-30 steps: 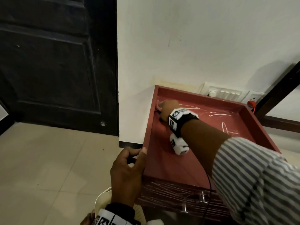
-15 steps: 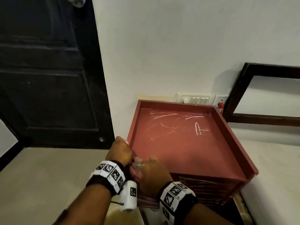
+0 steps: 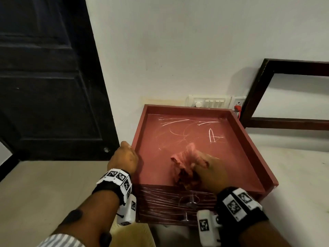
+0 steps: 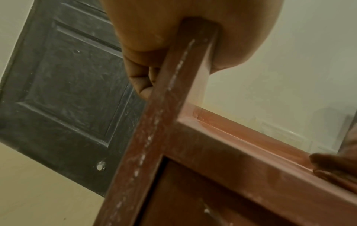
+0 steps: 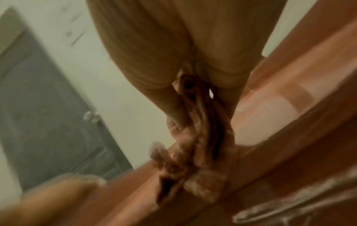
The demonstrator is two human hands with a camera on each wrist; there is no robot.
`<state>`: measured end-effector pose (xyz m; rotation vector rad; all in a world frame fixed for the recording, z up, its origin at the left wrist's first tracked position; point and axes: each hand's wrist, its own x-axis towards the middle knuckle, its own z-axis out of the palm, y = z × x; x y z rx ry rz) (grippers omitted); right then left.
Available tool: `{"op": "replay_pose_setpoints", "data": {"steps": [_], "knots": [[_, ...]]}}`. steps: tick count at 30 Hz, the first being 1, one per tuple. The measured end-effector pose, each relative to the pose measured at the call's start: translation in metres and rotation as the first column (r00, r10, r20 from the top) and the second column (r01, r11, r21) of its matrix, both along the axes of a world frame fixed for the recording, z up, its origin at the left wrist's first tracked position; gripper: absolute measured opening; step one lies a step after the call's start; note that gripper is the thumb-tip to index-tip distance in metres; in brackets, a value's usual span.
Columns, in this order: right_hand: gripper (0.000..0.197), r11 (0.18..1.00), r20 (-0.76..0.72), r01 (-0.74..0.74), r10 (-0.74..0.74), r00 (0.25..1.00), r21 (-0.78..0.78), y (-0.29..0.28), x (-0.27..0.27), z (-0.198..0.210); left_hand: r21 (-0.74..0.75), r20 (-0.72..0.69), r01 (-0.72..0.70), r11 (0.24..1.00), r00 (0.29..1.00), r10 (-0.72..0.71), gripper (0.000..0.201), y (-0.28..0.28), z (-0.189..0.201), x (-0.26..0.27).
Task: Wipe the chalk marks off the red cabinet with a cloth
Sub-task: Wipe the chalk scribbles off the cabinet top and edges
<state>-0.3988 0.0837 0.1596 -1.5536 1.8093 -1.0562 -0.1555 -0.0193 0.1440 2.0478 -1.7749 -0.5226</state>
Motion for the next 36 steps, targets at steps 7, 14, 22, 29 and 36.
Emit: {"op": "replay_pose_setpoints", "data": {"steps": [7, 14, 22, 29, 36], "knots": [[0.095, 0.952, -0.545, -0.168, 0.285, 0.789, 0.254, 0.007, 0.034, -0.028, 0.000, 0.011, -0.019, 1.000, 1.000, 0.019, 0.025, 0.000, 0.001, -0.001], [0.035, 0.969, -0.504, -0.162, 0.236, 0.831, 0.186, -0.036, 0.034, -0.001, -0.046, -0.024, -0.021, 0.999, 1.000, 0.020, 0.023, -0.002, -0.005, 0.001], [0.032, 0.981, 0.196, 0.133, -0.160, 0.968, 0.143, -0.169, 0.089, -0.008, -0.079, -0.071, -0.027, 0.997, 0.997, 0.022, 0.022, -0.005, -0.011, 0.004], [0.036, 0.982, -0.383, 0.024, 0.052, 0.922, 0.189, -0.260, 0.112, -0.006, -0.109, -0.155, -0.051, 0.993, 0.987, 0.033, 0.020, -0.012, -0.016, 0.005], [0.015, 0.969, -0.553, -0.006, 0.147, 0.820, 0.248, -0.297, 0.107, 0.000, -0.122, -0.232, -0.086, 0.989, 0.971, 0.056, 0.021, -0.017, -0.028, 0.009]]}}
